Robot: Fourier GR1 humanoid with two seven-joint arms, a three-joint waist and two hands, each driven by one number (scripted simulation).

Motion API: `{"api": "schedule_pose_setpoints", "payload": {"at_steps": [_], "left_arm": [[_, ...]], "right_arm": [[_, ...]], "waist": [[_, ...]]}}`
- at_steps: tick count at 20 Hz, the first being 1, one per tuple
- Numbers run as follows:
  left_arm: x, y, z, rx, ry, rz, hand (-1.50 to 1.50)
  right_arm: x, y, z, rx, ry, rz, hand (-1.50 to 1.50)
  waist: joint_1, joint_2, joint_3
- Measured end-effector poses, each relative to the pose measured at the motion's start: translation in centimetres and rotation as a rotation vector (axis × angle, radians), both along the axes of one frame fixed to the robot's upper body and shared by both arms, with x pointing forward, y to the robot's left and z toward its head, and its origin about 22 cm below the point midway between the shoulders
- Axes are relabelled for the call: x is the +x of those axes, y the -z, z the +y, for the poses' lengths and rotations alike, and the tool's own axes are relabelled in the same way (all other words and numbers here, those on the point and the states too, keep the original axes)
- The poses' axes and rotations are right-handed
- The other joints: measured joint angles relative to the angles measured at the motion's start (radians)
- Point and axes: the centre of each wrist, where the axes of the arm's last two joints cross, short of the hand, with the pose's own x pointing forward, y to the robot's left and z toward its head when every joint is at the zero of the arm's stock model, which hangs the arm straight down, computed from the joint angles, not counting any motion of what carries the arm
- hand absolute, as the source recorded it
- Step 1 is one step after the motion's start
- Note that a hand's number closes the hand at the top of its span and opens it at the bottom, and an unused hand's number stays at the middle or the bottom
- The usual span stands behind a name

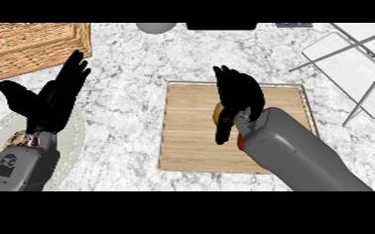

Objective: Pick the lemon from the tray and place it in the tiered shelf

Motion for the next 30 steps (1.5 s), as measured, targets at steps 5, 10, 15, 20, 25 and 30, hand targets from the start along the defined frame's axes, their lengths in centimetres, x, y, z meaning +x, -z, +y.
{"api": "schedule_pose_setpoints", "payload": {"at_steps": [5, 10, 15, 20, 25, 30], "left_arm": [[-0.3, 0.1, 0.1, -0.001, -0.006, 0.006, 0.0], [-0.1, -0.1, -0.2, -0.003, -0.004, 0.0, 0.0], [0.1, 0.1, -0.3, -0.005, -0.001, 0.002, 0.0], [0.3, -0.6, -0.6, -0.001, -0.003, -0.008, 0.0], [0.1, 0.0, -0.2, -0.003, -0.01, -0.001, 0.0], [0.1, -0.2, -0.3, -0.003, 0.003, -0.005, 0.0]], "right_arm": [[-0.4, 1.6, 0.1, -0.017, 0.012, 0.009, -1.5], [-0.3, 2.6, -0.1, -0.017, 0.035, 0.01, -1.5], [0.0, 4.5, 0.0, -0.038, 0.056, 0.026, -1.5], [0.2, 5.9, 0.5, -0.034, 0.078, 0.043, -1.5], [1.3, 7.6, -0.3, -0.042, 0.101, 0.083, 1.5], [2.0, 8.2, -0.5, -0.046, 0.101, 0.103, 1.5]], "waist": [[0.001, 0.0, 0.0], [0.0, 0.001, 0.0], [0.002, 0.002, 0.001], [0.003, 0.002, 0.001], [0.004, 0.003, 0.001], [0.004, 0.0, 0.0]]}}
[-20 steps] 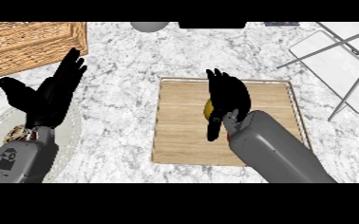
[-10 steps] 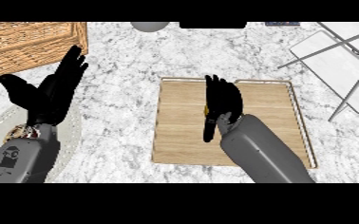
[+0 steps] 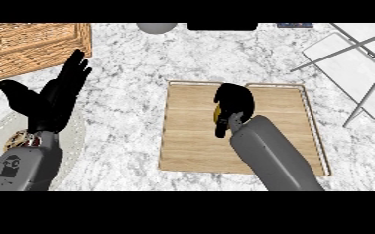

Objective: Pick the lemon from the tray and place it in the tiered shelf

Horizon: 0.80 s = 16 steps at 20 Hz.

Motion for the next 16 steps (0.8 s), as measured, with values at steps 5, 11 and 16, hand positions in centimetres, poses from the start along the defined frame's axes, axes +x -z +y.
{"api": "schedule_pose_setpoints", "payload": {"at_steps": [5, 11, 16], "left_arm": [[-0.1, -0.2, 0.5, 0.001, -0.002, -0.004, 0.0], [-0.2, -0.2, 1.1, 0.001, -0.024, 0.008, 0.0], [-0.4, 0.1, 0.9, 0.003, -0.031, 0.007, 0.0]], "right_arm": [[-0.1, 0.8, 0.0, -0.04, -0.064, -0.068, 1.5], [-6.3, 2.4, 0.8, 0.006, -0.328, -0.145, 1.5], [-12.3, 2.7, -0.6, 0.087, -0.471, -0.227, 1.5]], "waist": [[0.0, -0.006, -0.003], [-0.022, -0.02, -0.006], [-0.03, -0.02, -0.006]]}}
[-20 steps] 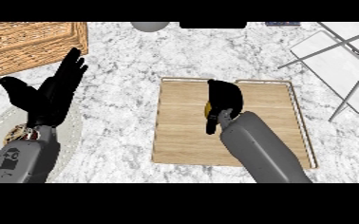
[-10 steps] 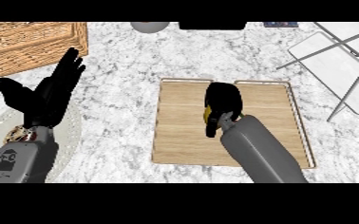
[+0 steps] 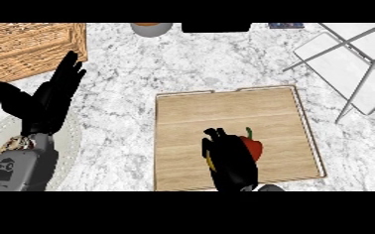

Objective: Pick the lemon from the tray and place it in the tiered shelf

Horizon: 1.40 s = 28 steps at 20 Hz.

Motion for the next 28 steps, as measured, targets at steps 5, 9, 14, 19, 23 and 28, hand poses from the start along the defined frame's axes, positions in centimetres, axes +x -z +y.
{"api": "schedule_pose_setpoints", "payload": {"at_steps": [5, 9, 14, 19, 23, 28], "left_arm": [[-0.3, -0.1, 0.0, -0.002, 0.009, 0.003, 0.0], [-0.6, 0.0, 0.5, -0.002, -0.002, 0.007, 0.0], [-0.3, 0.3, 0.2, -0.001, -0.006, 0.004, 0.0], [-0.1, 0.5, -0.4, -0.003, 0.002, -0.005, 0.0], [0.3, 0.1, -0.3, -0.002, 0.006, -0.002, 0.0], [0.2, 0.4, -0.7, -0.001, 0.016, -0.007, 0.0]], "right_arm": [[-4.7, -2.3, -2.2, 0.164, -0.031, -0.028, 1.5], [-6.3, -5.9, -2.6, 0.397, 0.013, -0.122, 1.5], [-8.1, -11.7, -4.7, 0.58, 0.083, -0.283, 1.5], [-6.8, -13.5, -6.4, 0.568, 0.197, -0.373, 1.5], [-5.0, -15.7, -8.0, 0.522, 0.292, -0.469, 1.5], [-3.2, -18.6, -10.5, 0.442, 0.411, -0.563, 1.5]], "waist": [[0.003, 0.012, 0.005], [0.003, 0.014, 0.006], [0.001, 0.017, 0.006], [0.009, 0.02, 0.006], [0.012, 0.021, 0.006], [0.015, 0.021, 0.006]]}}
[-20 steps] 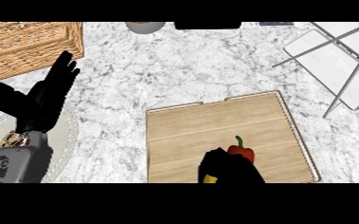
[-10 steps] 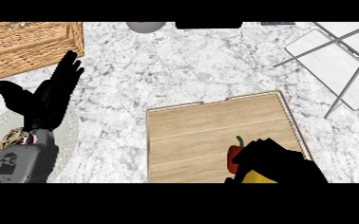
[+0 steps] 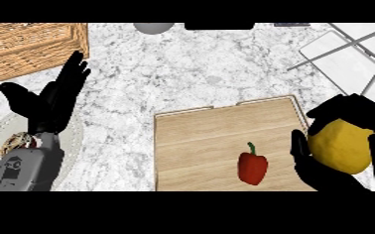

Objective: Pick the lemon from the tray and place it in the tiered shelf

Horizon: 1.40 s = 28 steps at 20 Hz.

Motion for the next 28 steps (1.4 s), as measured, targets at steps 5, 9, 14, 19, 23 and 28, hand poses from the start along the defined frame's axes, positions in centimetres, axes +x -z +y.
{"api": "schedule_pose_setpoints", "payload": {"at_steps": [5, 9, 14, 19, 23, 28], "left_arm": [[0.0, -0.4, 0.7, 0.006, -0.003, 0.003, 0.0], [-0.3, -0.4, 0.5, -0.002, -0.003, 0.011, 0.0], [-0.2, -0.5, 0.1, 0.001, -0.005, 0.012, 0.0], [0.0, -0.5, 0.1, -0.005, 0.005, 0.003, 0.0], [0.2, -0.7, 0.3, -0.002, 0.005, 0.003, 0.0], [0.2, -1.1, -0.2, -0.004, 0.009, 0.0, 0.0]], "right_arm": [[1.7, -2.9, -3.8, 0.031, 0.081, -0.005, 1.5], [2.0, -5.4, -7.9, 0.11, 0.078, -0.007, 1.5], [3.1, -6.5, -14.0, 0.199, 0.109, -0.021, 1.5], [4.3, -6.1, -19.4, 0.242, 0.137, -0.032, 1.5], [5.1, -5.1, -23.1, 0.253, 0.147, -0.032, 1.5], [6.3, -3.5, -26.3, 0.255, 0.155, -0.032, 1.5]], "waist": [[0.0, 0.0, 0.001], [-0.001, -0.001, 0.001], [0.002, 0.0, 0.001], [0.009, 0.002, 0.001], [0.012, 0.003, 0.001], [0.015, 0.003, 0.001]]}}
